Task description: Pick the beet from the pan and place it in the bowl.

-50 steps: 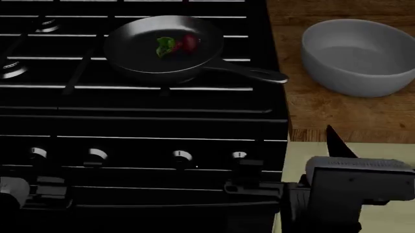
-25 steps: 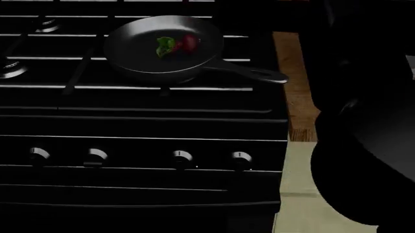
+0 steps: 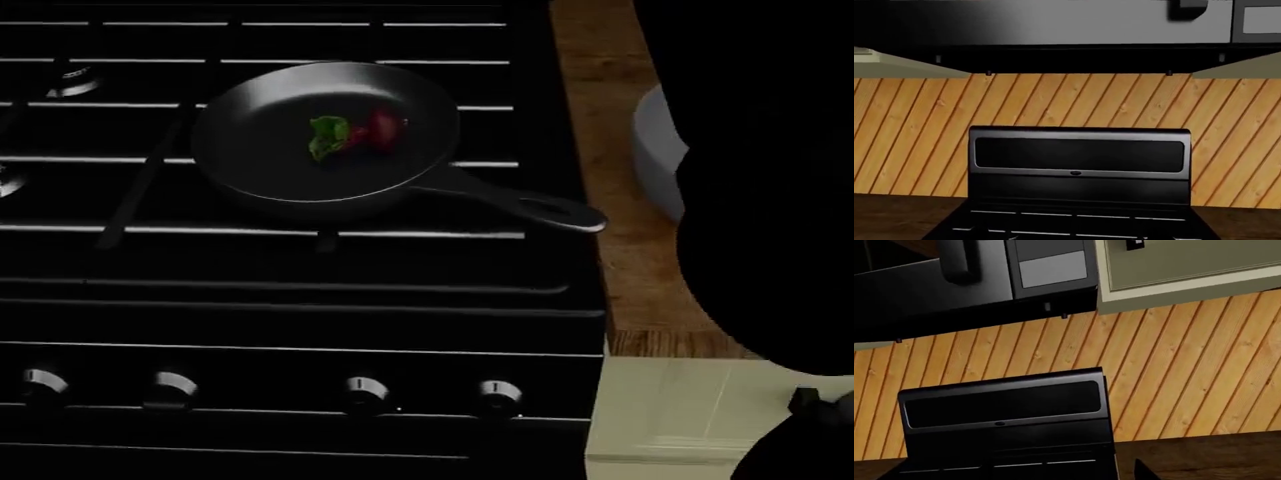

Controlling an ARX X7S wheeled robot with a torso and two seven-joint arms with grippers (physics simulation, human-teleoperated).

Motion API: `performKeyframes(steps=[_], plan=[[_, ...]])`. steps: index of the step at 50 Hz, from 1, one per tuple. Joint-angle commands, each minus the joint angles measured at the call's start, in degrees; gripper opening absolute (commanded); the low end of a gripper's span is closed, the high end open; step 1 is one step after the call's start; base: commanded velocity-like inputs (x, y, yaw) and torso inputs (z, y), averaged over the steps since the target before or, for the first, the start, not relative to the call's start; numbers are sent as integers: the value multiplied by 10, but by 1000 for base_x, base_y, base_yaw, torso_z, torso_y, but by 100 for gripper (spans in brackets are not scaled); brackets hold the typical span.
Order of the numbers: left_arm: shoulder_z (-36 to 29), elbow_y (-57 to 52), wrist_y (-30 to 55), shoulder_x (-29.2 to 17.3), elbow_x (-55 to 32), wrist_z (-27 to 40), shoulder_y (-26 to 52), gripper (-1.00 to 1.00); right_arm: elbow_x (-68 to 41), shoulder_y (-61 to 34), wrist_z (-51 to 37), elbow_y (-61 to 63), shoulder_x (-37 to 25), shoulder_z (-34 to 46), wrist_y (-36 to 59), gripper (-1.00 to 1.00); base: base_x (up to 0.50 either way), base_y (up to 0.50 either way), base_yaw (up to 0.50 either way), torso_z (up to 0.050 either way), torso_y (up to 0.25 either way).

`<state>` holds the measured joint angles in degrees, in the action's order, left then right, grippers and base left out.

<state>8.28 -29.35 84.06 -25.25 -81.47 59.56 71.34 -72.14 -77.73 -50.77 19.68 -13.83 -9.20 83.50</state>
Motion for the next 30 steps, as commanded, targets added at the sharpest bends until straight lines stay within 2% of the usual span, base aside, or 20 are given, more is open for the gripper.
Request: performKeyframes(steps=[1, 30], plan=[[-14, 12, -16, -10, -2, 0, 6, 100, -15, 0, -6, -18, -8, 9, -12, 100, 262, 0, 0, 0, 0], [-48, 15, -45, -22, 6, -6, -2, 100, -24, 25, 1, -27, -27, 26, -44, 100, 262, 0, 0, 0, 0]])
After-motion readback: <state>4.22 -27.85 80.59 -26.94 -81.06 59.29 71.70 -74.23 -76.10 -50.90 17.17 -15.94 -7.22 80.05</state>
